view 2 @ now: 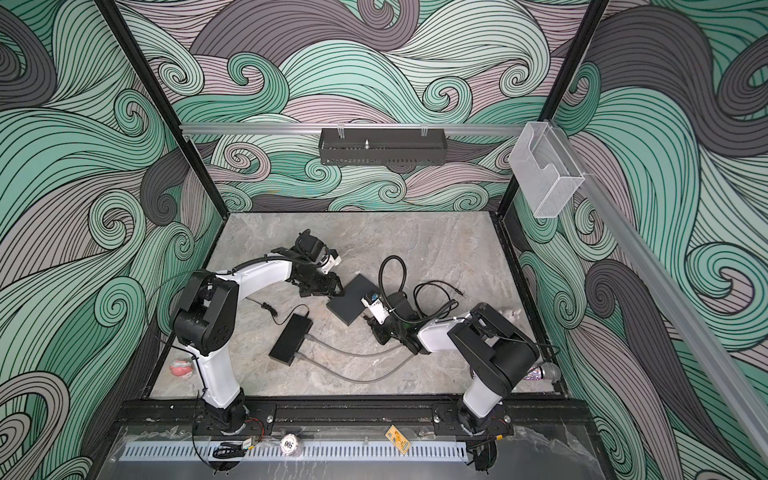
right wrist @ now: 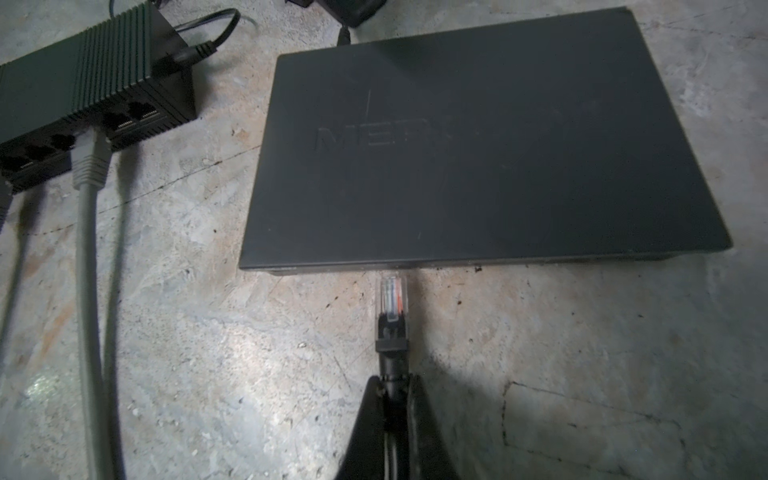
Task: Insert the plug into the switch port
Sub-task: 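Push the plug into the switch box port with the right gripper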
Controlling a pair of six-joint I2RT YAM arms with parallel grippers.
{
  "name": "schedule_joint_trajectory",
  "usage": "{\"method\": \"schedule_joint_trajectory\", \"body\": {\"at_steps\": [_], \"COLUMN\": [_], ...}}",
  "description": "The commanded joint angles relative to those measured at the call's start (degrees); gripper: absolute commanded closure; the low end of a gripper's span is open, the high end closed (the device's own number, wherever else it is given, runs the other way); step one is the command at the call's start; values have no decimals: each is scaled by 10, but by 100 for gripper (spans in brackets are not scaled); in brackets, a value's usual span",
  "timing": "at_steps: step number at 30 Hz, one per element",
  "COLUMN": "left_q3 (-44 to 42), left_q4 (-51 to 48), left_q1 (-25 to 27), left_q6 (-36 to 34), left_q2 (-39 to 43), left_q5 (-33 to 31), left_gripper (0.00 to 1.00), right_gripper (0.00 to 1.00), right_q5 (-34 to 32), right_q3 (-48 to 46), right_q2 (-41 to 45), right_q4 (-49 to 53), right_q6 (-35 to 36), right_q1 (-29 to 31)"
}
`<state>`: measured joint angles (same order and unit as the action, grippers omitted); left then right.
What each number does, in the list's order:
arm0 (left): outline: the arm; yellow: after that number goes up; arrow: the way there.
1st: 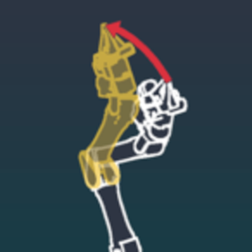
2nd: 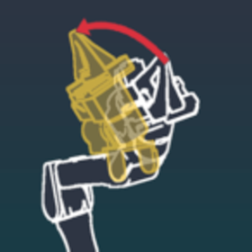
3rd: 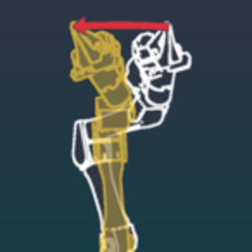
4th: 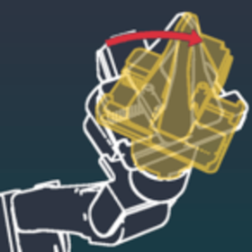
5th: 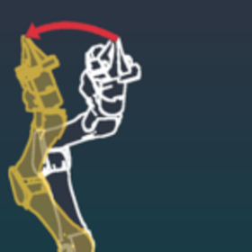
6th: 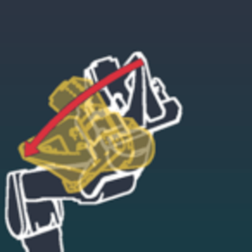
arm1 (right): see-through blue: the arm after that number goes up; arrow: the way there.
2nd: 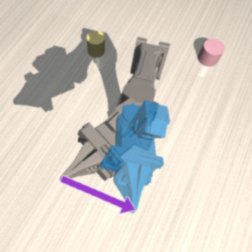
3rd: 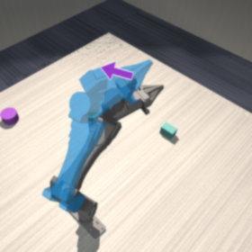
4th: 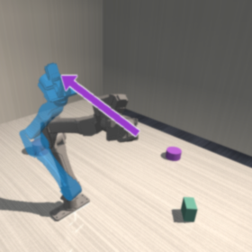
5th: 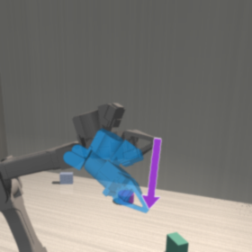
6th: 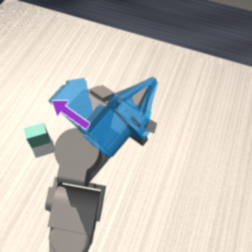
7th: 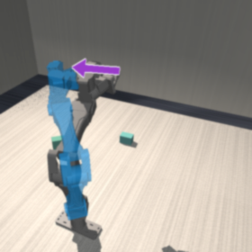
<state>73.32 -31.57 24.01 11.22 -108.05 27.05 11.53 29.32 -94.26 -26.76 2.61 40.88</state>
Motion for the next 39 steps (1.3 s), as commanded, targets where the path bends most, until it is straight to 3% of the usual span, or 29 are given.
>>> {"method": "schedule_joint_trajectory", "body": {"at_steps": [1, 11, 21, 39], "left_q3": [10, 13, 118, 86], "left_q4": [-19, -1, -64, -44], "left_q1": [7, 13, 12, 39], "left_q6": [4, 28, 4, 4], "left_q2": [-16, -21, -63, -108], "left_q5": [8, -46, -76, -38], "left_gripper": [56, 41, 44, 49], "right_gripper": [100, 100, 100, 100], "right_q5": [-8, -2, 0, -26], "right_q3": [2, 6, 5, 17], "right_q2": [-11, -16, -25, -38], "right_q4": [-19, -19, -31, -43], "right_q6": [-4, -6, -8, -26], "right_q1": [2, 3, 3, 4]}}
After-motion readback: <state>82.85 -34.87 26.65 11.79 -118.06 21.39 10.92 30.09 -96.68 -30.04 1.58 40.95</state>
